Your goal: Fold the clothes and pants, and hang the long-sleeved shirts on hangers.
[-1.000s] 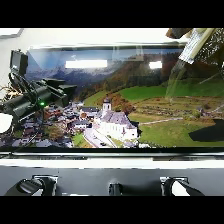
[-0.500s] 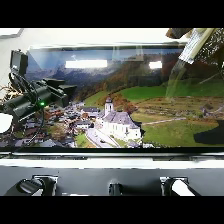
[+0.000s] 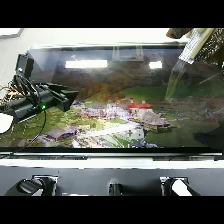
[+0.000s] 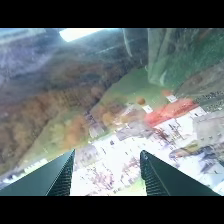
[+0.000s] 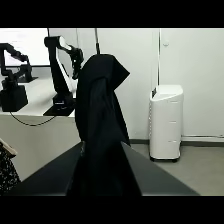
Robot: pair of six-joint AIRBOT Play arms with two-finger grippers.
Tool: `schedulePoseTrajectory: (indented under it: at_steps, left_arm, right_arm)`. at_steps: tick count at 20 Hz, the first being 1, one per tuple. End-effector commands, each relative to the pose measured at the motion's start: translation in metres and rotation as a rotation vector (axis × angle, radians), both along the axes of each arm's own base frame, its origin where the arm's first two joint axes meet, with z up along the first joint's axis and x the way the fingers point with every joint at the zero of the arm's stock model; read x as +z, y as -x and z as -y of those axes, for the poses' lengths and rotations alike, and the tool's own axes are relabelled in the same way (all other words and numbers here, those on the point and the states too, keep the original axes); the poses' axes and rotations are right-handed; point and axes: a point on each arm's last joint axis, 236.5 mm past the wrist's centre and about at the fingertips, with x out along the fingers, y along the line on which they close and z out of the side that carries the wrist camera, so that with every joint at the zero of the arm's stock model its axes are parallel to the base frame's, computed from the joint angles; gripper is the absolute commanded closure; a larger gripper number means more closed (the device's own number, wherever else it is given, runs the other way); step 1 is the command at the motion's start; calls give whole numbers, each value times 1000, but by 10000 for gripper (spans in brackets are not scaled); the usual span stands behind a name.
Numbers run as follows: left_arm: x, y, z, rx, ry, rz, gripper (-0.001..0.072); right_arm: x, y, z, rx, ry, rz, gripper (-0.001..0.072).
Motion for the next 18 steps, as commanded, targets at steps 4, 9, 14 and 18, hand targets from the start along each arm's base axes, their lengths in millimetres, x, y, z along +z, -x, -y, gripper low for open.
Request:
schedulePoseTrajectory:
  at_steps: [4, 9, 14, 18]
  left_arm:
    - [-1, 3, 0, 5, 15, -25, 255]
    - [-1, 3, -1, 7, 15, -23, 686]
    - [-3, 2, -4, 22, 8, -31, 687]
    - [-45, 5, -57, 237, -3, -280, 688]
  right_arm:
    - [43, 59, -57, 27, 75, 135, 687]
    - [47, -49, -126, 640, -22, 277, 692]
    - [-75, -198, -216, 1137, -333, -164, 693]
    - [-190, -244, -314, 1270, -341, -657, 693]
